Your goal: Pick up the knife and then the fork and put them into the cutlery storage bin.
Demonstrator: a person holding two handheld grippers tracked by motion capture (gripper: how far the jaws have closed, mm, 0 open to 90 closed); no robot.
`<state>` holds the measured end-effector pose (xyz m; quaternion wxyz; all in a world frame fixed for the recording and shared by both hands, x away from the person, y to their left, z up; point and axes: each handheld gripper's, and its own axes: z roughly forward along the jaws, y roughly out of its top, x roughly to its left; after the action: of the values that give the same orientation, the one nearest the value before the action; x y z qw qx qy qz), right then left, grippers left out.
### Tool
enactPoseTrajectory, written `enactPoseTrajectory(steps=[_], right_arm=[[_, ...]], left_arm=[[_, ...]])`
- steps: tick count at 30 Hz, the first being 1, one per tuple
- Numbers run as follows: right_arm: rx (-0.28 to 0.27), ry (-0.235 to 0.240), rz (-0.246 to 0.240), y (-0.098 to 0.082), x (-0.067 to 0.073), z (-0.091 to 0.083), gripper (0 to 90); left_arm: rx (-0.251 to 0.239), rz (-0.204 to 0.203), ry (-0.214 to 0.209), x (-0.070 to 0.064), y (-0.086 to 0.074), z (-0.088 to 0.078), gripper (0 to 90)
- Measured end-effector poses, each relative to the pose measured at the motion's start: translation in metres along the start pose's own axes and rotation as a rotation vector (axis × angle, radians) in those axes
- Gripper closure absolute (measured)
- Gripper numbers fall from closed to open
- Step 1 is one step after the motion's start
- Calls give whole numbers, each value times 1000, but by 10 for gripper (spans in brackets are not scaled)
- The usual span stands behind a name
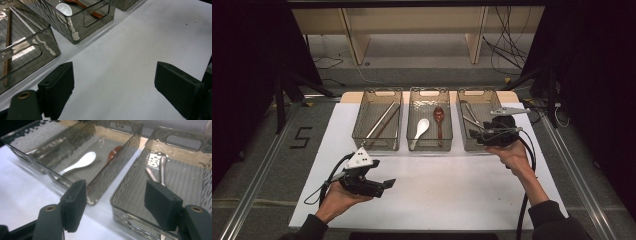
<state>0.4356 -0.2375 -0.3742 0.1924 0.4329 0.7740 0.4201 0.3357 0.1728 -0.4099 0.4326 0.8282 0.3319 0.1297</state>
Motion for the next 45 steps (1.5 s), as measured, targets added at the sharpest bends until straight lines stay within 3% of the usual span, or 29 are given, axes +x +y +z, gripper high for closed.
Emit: enactPoseTrajectory(steps=[14,45], right_arm=[[-48,93,-5,-23,27,-18,328],[-129,181,-19,-65,66,-49,274]], left_arm=[[-18,-8,-7,2,1,0,156],[-67,-24,-15,-1,-1,-9,156]])
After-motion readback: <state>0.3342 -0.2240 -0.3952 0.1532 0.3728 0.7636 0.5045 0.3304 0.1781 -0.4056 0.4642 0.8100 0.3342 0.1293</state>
